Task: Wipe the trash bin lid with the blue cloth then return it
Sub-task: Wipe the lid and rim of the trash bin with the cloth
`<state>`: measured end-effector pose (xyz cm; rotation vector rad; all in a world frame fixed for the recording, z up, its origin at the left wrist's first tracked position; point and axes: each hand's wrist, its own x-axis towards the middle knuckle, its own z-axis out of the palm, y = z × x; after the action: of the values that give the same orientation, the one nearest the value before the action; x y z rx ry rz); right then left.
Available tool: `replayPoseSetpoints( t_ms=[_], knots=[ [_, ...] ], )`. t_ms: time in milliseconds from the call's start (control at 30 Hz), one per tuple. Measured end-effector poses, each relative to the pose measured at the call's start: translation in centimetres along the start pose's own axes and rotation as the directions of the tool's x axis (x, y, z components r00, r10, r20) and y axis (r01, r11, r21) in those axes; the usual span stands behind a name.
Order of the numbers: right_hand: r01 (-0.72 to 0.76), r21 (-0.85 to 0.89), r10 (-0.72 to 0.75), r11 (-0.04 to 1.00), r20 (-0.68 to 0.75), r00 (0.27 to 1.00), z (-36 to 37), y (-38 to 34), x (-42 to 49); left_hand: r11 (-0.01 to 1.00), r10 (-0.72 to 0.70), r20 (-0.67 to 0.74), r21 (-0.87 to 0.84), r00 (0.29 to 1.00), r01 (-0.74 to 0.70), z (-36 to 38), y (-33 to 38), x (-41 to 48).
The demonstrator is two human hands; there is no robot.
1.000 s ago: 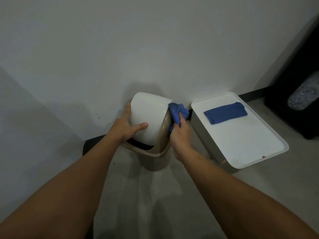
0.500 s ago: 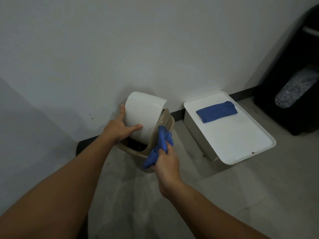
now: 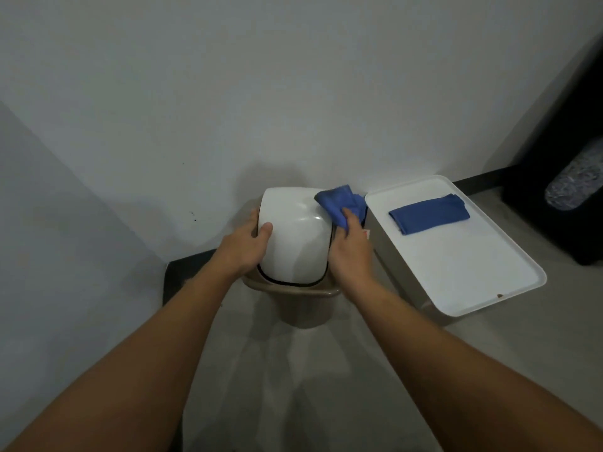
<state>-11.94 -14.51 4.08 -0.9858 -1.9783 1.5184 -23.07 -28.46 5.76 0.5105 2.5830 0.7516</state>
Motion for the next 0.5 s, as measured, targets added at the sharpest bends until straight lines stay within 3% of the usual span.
replayPoseSetpoints(
  t_ms=[133, 267, 333, 433, 500],
  knots=[
    [0.080, -0.001, -0.079, 0.997, 0.073, 0.994, 0.8, 2.8, -1.3, 0.999, -0.006, -0.010, -0.047, 1.000, 0.006, -0.4, -0.8, -0.7],
    [0.263, -0.079, -0.237, 0.962, 0.240, 0.941, -0.8, 3.8, -1.0, 0.970, -0.063, 0.027, -0.234, 0.998, 0.068, -1.1, -2.8, -1.3],
    [0.278, -0.065, -0.251, 0.959, 0.272, 0.929, -1.7, 3.2, -0.2, 0.957, -0.085, 0.033, -0.275, 0.996, 0.091, -1.9, -3.5, -1.2],
    [0.217, 0.026, -0.218, 0.976, 0.075, 0.973, -2.4, 0.1, 2.0, 0.967, -0.067, -0.087, -0.252, 0.994, 0.043, -3.4, -4.0, 0.3],
    [0.227, 0.022, -0.227, 0.974, 0.004, 0.974, -1.8, -2.1, 3.1, 0.940, -0.067, -0.074, -0.339, 0.995, 0.038, -4.3, -3.4, 1.4]
  ],
)
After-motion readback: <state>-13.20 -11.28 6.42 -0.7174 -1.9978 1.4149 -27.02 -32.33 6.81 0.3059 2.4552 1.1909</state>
